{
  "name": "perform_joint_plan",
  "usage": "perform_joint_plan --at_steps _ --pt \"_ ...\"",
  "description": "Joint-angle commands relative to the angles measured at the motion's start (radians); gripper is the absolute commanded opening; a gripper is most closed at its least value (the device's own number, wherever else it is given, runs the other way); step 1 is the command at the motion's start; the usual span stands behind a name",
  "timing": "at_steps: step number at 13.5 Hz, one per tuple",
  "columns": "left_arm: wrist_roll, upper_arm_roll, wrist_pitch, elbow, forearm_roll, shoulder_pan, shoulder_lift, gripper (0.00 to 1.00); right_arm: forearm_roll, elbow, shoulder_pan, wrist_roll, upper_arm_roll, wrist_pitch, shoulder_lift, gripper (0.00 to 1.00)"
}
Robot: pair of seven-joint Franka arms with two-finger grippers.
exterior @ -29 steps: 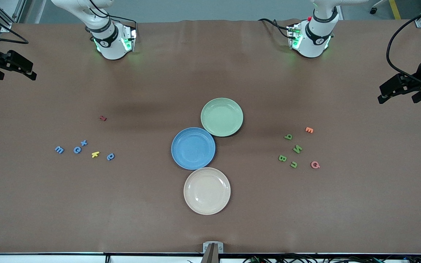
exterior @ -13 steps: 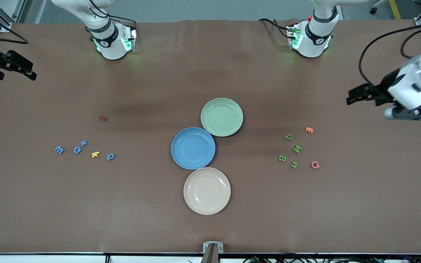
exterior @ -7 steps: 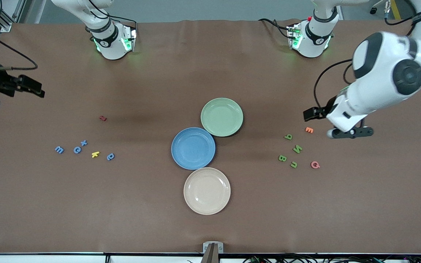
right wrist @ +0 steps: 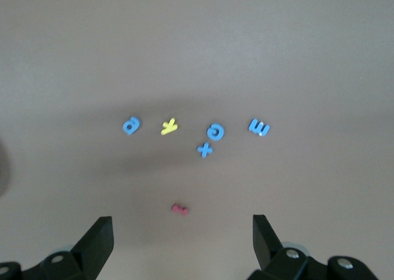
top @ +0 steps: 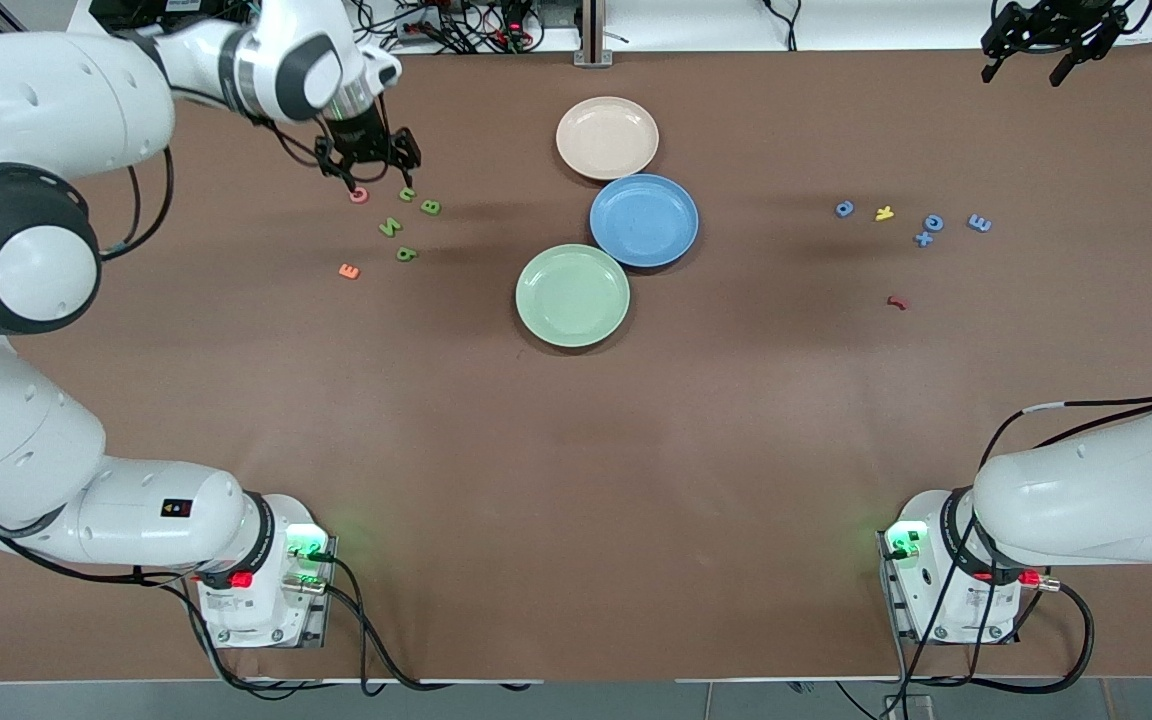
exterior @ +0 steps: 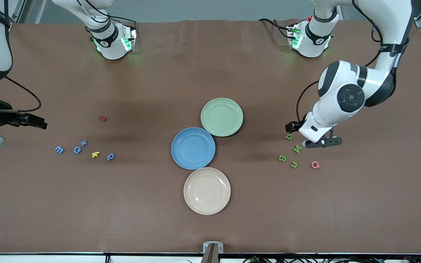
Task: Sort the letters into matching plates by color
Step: 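Grasp a green letter with the left gripper while the right grasps blue c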
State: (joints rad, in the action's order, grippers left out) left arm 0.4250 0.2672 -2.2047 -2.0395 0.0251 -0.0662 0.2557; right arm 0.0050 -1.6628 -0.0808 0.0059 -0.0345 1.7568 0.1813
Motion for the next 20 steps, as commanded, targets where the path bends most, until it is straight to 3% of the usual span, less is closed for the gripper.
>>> perform_joint_plan --at_steps 1,3,7,11,14,20 --pt "0.026 0.003 -0.110 -0.082 0.058 -0.003 0.017 0.95 0.000 -0.061 -0.039 -0.007 0.010 0.107 0.026 1.00" --pt "0.040 0.003 -0.177 -0.111 0.101 -0.003 0.048 0.93 -0.002 -0.159 -0.045 -0.009 0.010 0.231 0.037 0.97" --pt "0.063 0.001 -0.265 -0.114 0.107 -0.004 0.128 0.79 -0.002 -0.360 -0.062 -0.009 0.010 0.510 0.072 0.71" --pt "0.095 0.001 -0.319 -0.096 0.182 -0.004 0.192 0.75 -0.002 -0.448 -0.085 -0.009 0.010 0.740 0.179 0.69" --pt "0.098 0.001 -0.336 -0.099 0.194 -0.001 0.208 0.74 -0.002 -0.445 -0.088 -0.009 0.010 0.797 0.251 0.67" --pt "0.098 0.001 -0.348 -0.114 0.223 0.005 0.220 0.65 0.000 -0.436 -0.089 -0.003 0.012 0.813 0.285 0.64"
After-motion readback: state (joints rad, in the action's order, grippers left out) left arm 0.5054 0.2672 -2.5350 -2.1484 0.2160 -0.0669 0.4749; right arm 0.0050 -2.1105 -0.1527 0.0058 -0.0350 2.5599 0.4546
